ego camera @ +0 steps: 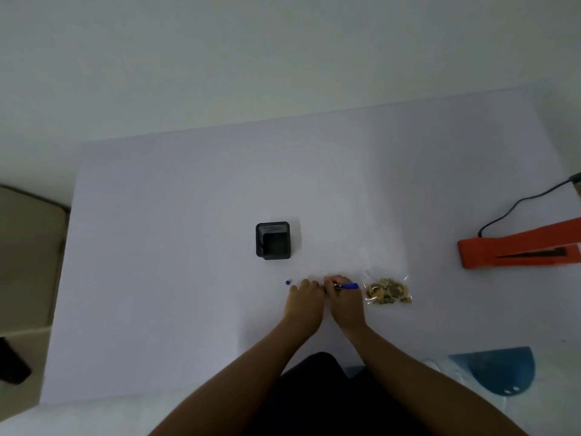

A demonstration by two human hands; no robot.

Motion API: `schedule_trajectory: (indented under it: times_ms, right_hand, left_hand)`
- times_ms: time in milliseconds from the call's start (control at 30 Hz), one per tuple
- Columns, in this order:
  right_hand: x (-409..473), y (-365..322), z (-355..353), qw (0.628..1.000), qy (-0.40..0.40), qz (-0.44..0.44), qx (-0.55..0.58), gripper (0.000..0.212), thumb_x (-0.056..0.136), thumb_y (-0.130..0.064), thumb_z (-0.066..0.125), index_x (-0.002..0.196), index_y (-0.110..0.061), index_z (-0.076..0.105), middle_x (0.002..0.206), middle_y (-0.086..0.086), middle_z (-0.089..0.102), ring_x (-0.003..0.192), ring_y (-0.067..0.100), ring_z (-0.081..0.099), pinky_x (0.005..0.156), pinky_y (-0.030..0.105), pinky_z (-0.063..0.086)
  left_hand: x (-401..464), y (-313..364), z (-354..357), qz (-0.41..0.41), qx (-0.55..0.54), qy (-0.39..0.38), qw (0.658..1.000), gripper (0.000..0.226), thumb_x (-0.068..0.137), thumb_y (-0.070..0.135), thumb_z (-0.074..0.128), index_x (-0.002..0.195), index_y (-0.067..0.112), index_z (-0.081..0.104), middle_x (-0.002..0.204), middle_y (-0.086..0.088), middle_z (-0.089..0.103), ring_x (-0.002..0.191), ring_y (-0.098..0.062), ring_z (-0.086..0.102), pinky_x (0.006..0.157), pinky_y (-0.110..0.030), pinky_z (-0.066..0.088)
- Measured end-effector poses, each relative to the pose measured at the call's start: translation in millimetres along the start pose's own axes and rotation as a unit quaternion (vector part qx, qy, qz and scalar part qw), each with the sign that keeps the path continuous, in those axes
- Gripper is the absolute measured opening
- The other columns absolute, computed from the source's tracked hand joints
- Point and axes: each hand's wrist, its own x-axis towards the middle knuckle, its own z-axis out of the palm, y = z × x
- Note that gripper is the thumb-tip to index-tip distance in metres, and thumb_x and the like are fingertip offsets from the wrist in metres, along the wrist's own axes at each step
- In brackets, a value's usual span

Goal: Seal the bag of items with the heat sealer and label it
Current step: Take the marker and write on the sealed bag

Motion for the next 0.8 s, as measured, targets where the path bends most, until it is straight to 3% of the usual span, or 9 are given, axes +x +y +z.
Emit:
schedule_trajectory:
  times_ms: [100,167,300,400,500,567,633,700,800]
  right_hand:
    - [1,0,0,1.000,0.017,0.026,-0.003,0.022,0.099,-0.022,0.058,0.080,-0.016,0.067,0.076,-0.002,0.067,0.074,0.008,0.065,0.073,0.032,0.054]
    - [1,0,-2,0.999,0.019,0.035,0.005,0.020,0.099,-0.023,0.059,0.083,-0.015,0.068,0.080,-0.001,0.068,0.078,0.010,0.066,0.077,0.035,0.056]
    - [-3,-6,-3,0.999,0.009,0.016,0.033,0.008,0.095,-0.022,0.065,0.090,-0.019,0.070,0.090,0.002,0.070,0.087,0.012,0.067,0.083,0.033,0.056]
    - [-8,-17,-2,0.998,-0.009,0.008,0.057,0.008,0.092,-0.028,0.070,0.096,-0.022,0.072,0.094,0.000,0.073,0.090,0.011,0.069,0.086,0.028,0.056]
    - [-14,-43,-6,0.988,0.005,0.073,0.137,0.027,0.099,-0.035,0.054,0.092,-0.021,0.075,0.084,0.000,0.075,0.078,0.010,0.069,0.068,0.021,0.053]
    - [-15,-69,-13,0.972,0.026,0.109,0.206,0.046,0.104,-0.039,0.042,0.090,-0.013,0.077,0.071,0.004,0.068,0.059,0.010,0.058,0.053,0.018,0.044]
    - [-17,-101,-25,0.960,0.041,0.107,0.256,0.059,0.101,-0.047,0.036,0.086,-0.006,0.076,0.061,0.009,0.055,0.049,0.008,0.045,0.044,0.017,0.035]
    - [-18,-135,-39,0.958,0.045,0.070,0.273,0.057,0.096,-0.050,0.040,0.080,-0.006,0.073,0.055,0.008,0.048,0.044,0.008,0.039,0.039,0.018,0.031]
    - [-22,-187,-58,0.960,0.045,-0.006,0.277,0.042,0.095,-0.038,0.051,0.077,-0.005,0.070,0.049,0.004,0.048,0.041,0.008,0.039,0.039,0.017,0.032]
  left_hand:
    - [-1,-24,-4,-0.043,-0.047,0.081,0.995,0.029,0.091,0.002,0.049,0.117,0.011,0.060,0.118,-0.008,0.061,0.107,-0.023,0.054,0.090,-0.035,0.047]
    - [-4,-46,-5,-0.094,-0.082,0.112,0.986,0.027,0.095,0.010,0.048,0.119,0.013,0.058,0.116,-0.008,0.061,0.104,-0.023,0.056,0.085,-0.033,0.048]
    - [-3,-71,1,-0.168,-0.161,0.062,0.971,0.040,0.097,0.041,0.051,0.127,0.014,0.049,0.112,-0.010,0.061,0.099,-0.028,0.063,0.078,-0.035,0.050]
    - [6,-76,9,-0.167,-0.197,0.037,0.965,0.028,0.098,0.036,0.053,0.113,0.012,0.055,0.102,-0.011,0.066,0.092,-0.030,0.066,0.076,-0.034,0.054]
    - [9,-75,11,-0.143,-0.257,0.050,0.954,0.020,0.100,0.024,0.053,0.092,0.009,0.063,0.090,-0.010,0.068,0.078,-0.024,0.066,0.070,-0.030,0.053]
    - [5,-69,-1,-0.143,-0.363,0.077,0.918,0.016,0.099,0.018,0.056,0.090,0.011,0.067,0.087,-0.006,0.070,0.068,-0.017,0.065,0.069,-0.024,0.052]
    - [-5,-63,-25,-0.137,-0.478,0.114,0.860,0.015,0.098,0.015,0.057,0.091,0.014,0.070,0.083,-0.001,0.071,0.061,-0.008,0.064,0.064,-0.015,0.051]
    - [-23,-57,-59,-0.130,-0.581,0.143,0.790,0.016,0.099,0.017,0.056,0.095,0.014,0.071,0.083,0.001,0.073,0.061,-0.006,0.065,0.061,-0.016,0.051]
    - [-54,-49,-112,-0.113,-0.713,0.171,0.671,0.021,0.099,0.021,0.054,0.106,0.012,0.071,0.089,-0.003,0.075,0.069,-0.013,0.064,0.062,-0.023,0.053]
